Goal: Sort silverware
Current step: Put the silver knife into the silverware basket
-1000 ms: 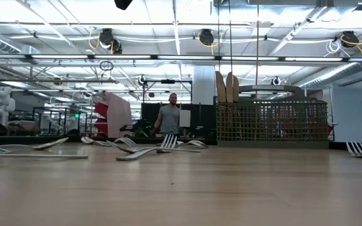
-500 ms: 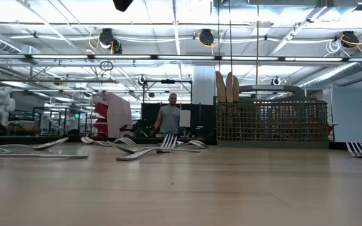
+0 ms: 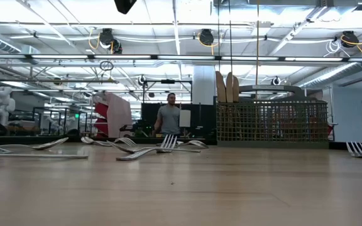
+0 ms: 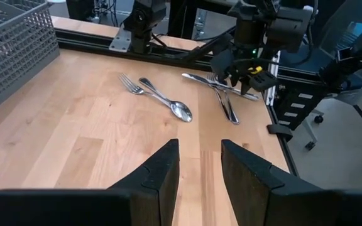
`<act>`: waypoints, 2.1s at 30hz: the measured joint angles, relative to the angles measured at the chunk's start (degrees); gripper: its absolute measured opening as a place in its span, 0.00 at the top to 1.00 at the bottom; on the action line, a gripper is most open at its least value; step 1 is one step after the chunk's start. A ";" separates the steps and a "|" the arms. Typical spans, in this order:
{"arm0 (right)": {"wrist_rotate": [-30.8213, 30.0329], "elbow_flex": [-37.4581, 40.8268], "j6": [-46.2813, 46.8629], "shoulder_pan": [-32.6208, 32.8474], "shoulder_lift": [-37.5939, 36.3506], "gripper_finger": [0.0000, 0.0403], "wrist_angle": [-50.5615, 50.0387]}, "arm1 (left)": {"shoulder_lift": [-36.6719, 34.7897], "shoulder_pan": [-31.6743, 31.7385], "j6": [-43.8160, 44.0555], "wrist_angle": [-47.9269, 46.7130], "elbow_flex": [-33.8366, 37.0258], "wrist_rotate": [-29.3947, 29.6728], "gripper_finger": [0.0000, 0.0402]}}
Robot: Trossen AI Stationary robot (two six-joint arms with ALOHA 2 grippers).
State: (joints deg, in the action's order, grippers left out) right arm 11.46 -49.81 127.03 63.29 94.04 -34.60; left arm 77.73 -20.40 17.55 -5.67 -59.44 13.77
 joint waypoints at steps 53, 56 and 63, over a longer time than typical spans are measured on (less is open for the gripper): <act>-3.19 -0.94 -1.06 -4.45 -4.66 0.95 -7.62 | 0.00 0.52 0.65 0.28 -0.01 -0.05 0.69; -7.52 -2.41 -1.97 -4.80 -7.18 0.95 -9.82 | 0.00 0.54 1.66 0.91 -0.01 -0.01 0.69; -31.25 -5.03 -7.53 -6.46 -13.64 0.95 -10.68 | 3.74 0.55 5.50 14.51 -0.02 0.43 0.69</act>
State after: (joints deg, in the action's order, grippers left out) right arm -19.79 -54.84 119.51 56.83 80.39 -45.28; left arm 81.47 -19.84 23.05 8.85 -59.46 14.20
